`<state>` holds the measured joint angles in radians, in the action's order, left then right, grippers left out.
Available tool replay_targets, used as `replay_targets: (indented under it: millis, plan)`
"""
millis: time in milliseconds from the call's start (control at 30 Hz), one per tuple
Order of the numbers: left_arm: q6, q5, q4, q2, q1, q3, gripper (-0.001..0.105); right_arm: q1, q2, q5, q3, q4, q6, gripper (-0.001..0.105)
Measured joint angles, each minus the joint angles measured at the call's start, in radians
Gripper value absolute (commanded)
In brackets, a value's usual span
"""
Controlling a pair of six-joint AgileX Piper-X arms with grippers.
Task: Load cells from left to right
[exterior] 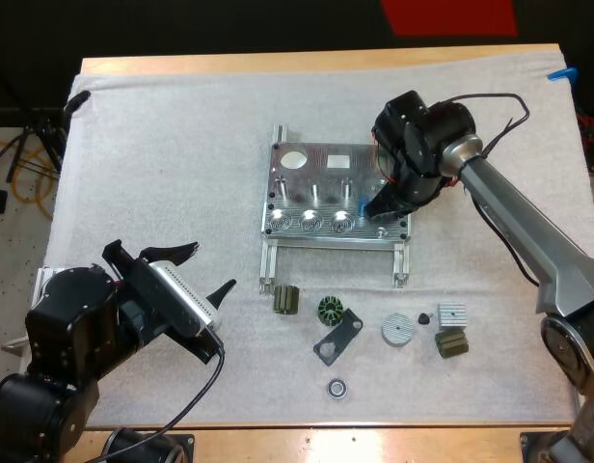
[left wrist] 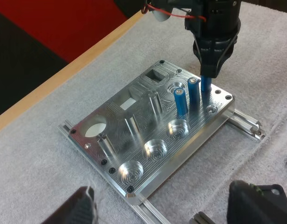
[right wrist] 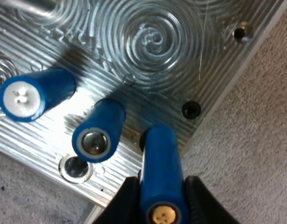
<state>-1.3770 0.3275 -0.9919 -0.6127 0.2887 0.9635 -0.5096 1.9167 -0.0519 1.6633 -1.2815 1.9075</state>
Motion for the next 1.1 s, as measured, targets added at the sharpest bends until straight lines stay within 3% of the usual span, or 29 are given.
replay_targets:
  millis: [1100]
  plan:
    - [0.0, 0.0, 0.0, 0.0, 0.0, 0.0, 0.059, 0.004, 0.047, 0.02, 0.002, 0.014, -0.043, 0.0]
